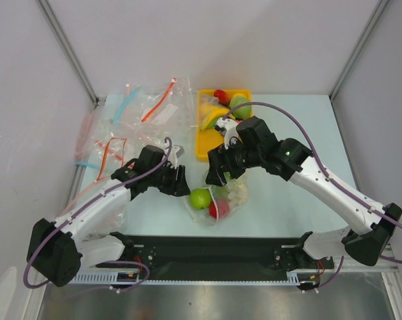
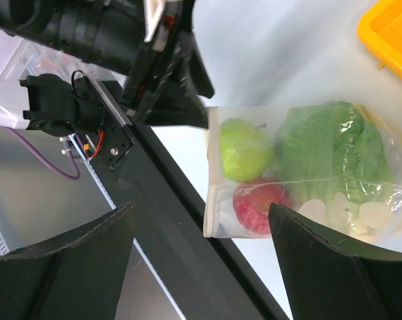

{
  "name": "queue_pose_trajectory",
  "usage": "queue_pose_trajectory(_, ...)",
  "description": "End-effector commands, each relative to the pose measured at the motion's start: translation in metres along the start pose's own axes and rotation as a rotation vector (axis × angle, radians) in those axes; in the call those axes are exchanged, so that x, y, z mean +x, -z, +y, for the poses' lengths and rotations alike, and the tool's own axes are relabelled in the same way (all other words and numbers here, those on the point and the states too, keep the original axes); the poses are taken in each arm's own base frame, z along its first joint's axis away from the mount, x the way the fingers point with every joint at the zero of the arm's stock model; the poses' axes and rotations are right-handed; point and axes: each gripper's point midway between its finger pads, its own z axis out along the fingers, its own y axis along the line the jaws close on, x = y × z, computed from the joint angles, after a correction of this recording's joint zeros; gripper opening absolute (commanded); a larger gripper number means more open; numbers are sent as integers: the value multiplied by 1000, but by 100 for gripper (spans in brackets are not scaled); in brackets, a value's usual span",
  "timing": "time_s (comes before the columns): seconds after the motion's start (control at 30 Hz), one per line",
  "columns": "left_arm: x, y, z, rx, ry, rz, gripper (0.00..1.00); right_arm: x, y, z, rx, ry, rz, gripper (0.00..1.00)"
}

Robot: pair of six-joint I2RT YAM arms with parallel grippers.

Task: Place the food in the zip-top bag and seal the zipper
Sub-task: Adjust the zipper food storage bag at the center of the board.

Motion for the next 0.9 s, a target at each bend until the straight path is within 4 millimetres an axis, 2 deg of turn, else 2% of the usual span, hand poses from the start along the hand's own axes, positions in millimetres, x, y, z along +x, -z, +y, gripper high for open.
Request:
queue_pose_trajectory(0.0, -43, 2, 7, -94, -54, -82, 51, -13, 7, 6, -33, 2, -59, 86)
queue_pose_trajectory(0.03, -47, 0, 4, -82, -54, -81, 42, -13, 6, 5, -31, -1, -60, 86)
queue_pose_trajectory(0.07, -58, 1, -2, -66, -62, -99, 37, -14, 7, 5, -35, -2, -61, 86)
queue_pose_trajectory(0.1, -60, -4, -4, -56, -59, -82, 32, -12, 7, 4, -34, -2, -56, 85)
queue_pose_trajectory(0.13, -62, -5, -10, -32, -63, -71, 19, -12, 6, 3, -31, -6, -51, 85)
queue_pose_trajectory(0.17, -74, -2, -19, -15, -72, -85, 11, -12, 7, 0, -30, -10, -52, 84)
queue_pose_trajectory(0.2, -77, -3, -21, -9, -67, -68, 4, -11, 7, -1, -31, -10, -48, 81)
queue_pose_trajectory(0.23, -77, -1, -26, -1, -56, -45, 0, -11, 8, -2, -31, -11, -49, 80)
queue_pose_trajectory(0.27, -91, 7, -36, 18, -59, -68, 0, -11, 9, -4, -32, -17, -49, 78)
queue_pose_trajectory(0.33, -95, 12, -44, 31, -22, -45, 0, -12, 10, -6, -36, -21, -53, 78)
queue_pose_trajectory(0.37, -106, 20, -57, 69, -21, -58, 0, -14, 11, -6, -39, -22, -58, 77)
queue_pose_trajectory(0.5, -110, 24, -78, 138, 55, 33, 0, -18, 15, -4, -63, -17, -74, 75)
queue_pose_trajectory(0.6, -115, 27, -92, 190, 92, 88, 0, -17, 17, 9, -133, 13, -64, 71)
queue_pose_trajectory(0.67, -126, 31, -102, 219, 94, 88, 0, -17, 18, 15, -170, 27, -54, 70)
queue_pose_trajectory(0.73, -138, 34, -107, 228, 92, 75, 0, -16, 19, 20, -194, 45, -44, 69)
queue_pose_trajectory(0.87, -141, 29, -108, 239, 91, 98, 0, -13, 13, 26, -219, 93, -27, 66)
